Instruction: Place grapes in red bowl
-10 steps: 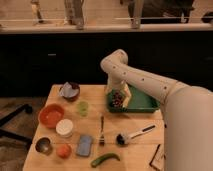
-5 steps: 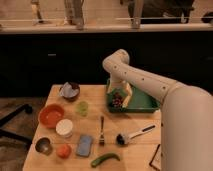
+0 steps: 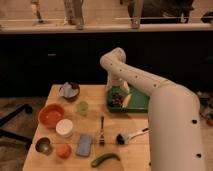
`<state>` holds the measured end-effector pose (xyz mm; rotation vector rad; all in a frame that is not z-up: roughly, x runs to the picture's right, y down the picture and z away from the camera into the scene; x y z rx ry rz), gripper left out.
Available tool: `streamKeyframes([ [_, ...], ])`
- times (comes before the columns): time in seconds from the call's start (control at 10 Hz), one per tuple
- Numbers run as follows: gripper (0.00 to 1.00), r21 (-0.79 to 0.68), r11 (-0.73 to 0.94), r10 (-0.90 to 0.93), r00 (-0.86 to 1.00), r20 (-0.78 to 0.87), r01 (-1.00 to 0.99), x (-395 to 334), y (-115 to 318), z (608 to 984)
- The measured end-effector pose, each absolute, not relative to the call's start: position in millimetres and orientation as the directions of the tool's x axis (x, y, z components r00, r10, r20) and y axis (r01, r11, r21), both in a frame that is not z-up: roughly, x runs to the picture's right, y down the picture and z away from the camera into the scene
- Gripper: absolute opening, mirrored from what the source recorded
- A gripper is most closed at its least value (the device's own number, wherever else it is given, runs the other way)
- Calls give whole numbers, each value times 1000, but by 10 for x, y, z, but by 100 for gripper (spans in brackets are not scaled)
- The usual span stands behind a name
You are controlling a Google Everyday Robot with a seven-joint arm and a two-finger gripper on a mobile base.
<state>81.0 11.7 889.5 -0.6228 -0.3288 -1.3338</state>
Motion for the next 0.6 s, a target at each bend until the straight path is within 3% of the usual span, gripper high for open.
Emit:
streamKeyframes([
  [0.3,79,-214,111,-773,219,595,971,902,138,9060],
  [0.6,59,-208,122,-758,226,612,971,973,146,9151],
])
